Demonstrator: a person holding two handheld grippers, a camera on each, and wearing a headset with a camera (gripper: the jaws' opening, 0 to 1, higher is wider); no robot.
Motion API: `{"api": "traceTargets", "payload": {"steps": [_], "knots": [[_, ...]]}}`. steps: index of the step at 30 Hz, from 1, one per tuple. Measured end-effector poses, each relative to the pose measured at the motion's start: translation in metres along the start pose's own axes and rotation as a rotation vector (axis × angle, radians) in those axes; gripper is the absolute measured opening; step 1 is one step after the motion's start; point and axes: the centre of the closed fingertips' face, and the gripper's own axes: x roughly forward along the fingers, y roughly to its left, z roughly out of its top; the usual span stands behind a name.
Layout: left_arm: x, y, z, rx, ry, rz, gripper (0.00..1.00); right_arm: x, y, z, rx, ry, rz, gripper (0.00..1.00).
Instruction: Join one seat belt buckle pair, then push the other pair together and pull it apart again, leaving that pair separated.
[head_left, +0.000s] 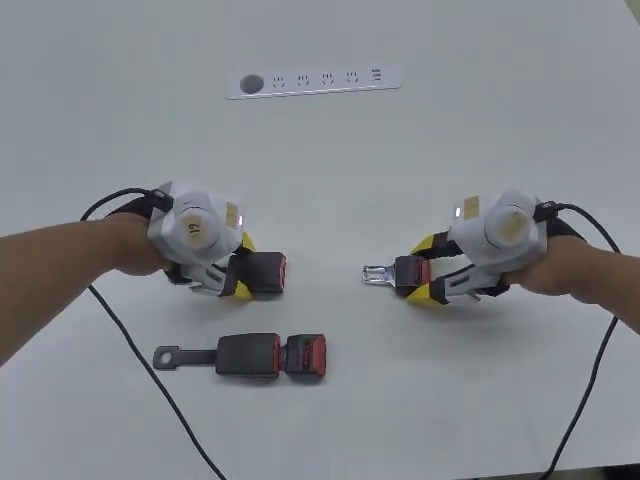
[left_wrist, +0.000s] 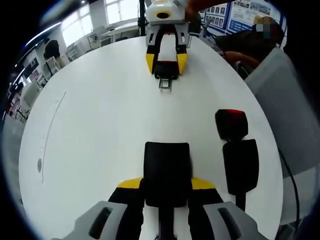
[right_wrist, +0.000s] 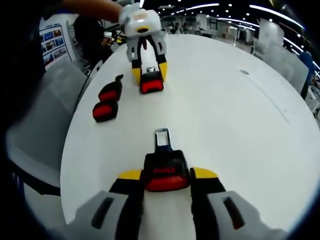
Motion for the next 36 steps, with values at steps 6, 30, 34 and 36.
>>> {"api": "traceTargets", "payload": {"steps": [6, 30, 34, 36], "knots": [[-0.007, -0.005, 0.019, -0.090, -0.077, -0.022, 0.46, -0.010, -0.009, 0.006, 0.092, -0.071, -0.049, 0.66], [-0.078, 0.014, 0.009, -0.469, -0.283, 0.339, 0.79, -0.036, -0.009, 0.028, 0.310, -0.263, -0.355, 0.89], [-0.092, 0.006, 0.009, -0.520, -0.323, 0.394, 0.84, -0.040, -0.003, 0.039, 0.310, -0.302, -0.426, 0.91], [-0.098, -0.001, 0.012, -0.584, -0.380, 0.412, 0.87, -0.042, 0.001, 0.045, 0.312, -0.315, -0.447, 0.92]]}}
